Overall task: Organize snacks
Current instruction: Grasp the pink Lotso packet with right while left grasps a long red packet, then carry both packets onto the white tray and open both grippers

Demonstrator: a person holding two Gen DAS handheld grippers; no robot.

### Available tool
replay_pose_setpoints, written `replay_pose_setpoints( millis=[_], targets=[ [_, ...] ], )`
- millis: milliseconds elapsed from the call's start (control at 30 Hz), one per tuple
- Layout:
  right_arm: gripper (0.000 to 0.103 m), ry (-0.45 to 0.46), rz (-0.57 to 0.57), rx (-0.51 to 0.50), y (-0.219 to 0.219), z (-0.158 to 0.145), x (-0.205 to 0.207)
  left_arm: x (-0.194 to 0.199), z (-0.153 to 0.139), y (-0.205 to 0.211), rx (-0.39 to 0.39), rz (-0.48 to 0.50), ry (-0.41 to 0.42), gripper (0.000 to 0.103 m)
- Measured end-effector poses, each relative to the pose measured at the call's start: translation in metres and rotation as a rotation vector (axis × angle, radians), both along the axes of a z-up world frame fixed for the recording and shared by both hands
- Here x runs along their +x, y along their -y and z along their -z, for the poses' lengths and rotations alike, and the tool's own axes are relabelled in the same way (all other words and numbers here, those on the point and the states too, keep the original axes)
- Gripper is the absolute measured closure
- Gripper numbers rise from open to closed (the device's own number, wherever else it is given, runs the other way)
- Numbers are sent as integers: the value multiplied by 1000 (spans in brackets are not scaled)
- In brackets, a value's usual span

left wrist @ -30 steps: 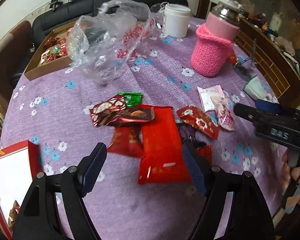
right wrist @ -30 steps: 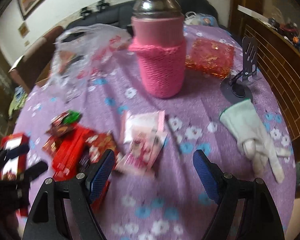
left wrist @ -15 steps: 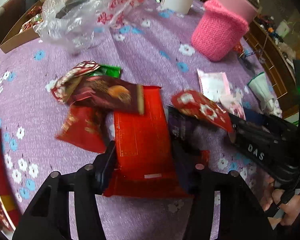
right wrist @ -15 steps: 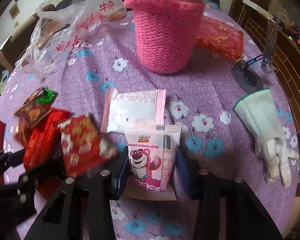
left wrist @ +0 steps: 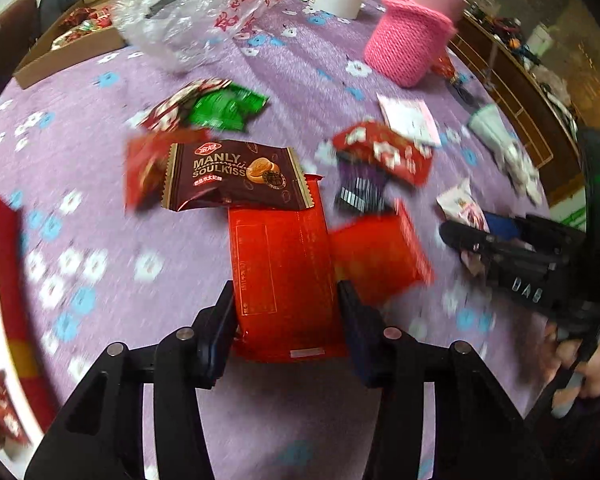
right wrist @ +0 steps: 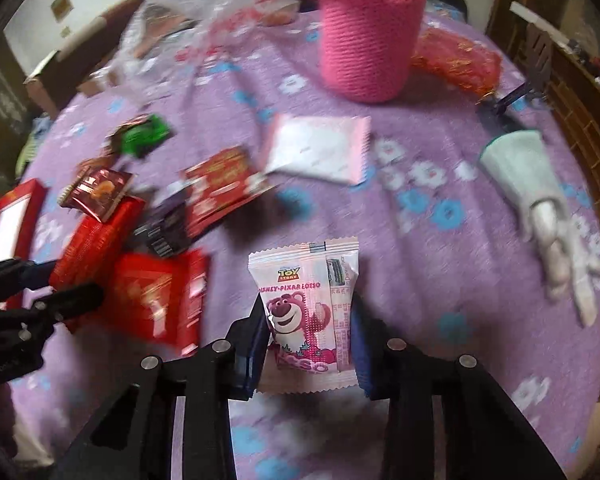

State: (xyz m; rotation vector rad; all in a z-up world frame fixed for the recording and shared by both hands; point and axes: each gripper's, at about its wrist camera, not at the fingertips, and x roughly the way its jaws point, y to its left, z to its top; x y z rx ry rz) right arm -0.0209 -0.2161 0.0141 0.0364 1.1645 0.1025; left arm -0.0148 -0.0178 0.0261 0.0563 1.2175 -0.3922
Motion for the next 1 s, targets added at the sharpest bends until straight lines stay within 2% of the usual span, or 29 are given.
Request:
replay_pose_setpoints(
  millis=[133, 233, 333, 500, 567, 600, 633, 767, 867, 933, 1000],
  targets=[
    [66, 10, -65, 39, -28, -8, -19, -25, -4, -23, 9, 7, 11, 57],
    [66, 28, -139, 95, -52, -20, -34, -42, -1, -37, 17, -11, -26, 56],
    [66, 64, -231, 126, -79, -31, -46, -60, 2, -55, -11, -22, -74, 56],
    [66, 76, -328, 153, -107, -33, -39, -68, -23, -81, -112, -24, -70, 56],
    [66, 92, -357, 157, -119, -35, -36, -72, -31, -81, -74, 26, -44, 58],
    [66, 98, -372, 156, -125, -36, -35, -75, -32, -79, -38, 54, -34, 67],
    [66, 100, -379, 157, -128, -36, -34, -76, -33, -76, -12, 77, -29, 69],
    [66, 92, -395, 170, -144, -32, -26, -89, -44, -76, 9, 130, 13, 69],
    [66, 78, -386, 185, -144, -25, -21, -90, -32, -71, 94, 133, 5, 69],
    [66, 74, -378, 187, -143, -23, -18, -90, -28, -67, 93, 138, -2, 69],
    [66, 73, -368, 193, -140, -22, -17, -95, -24, -59, 133, 180, 23, 60]
  ],
)
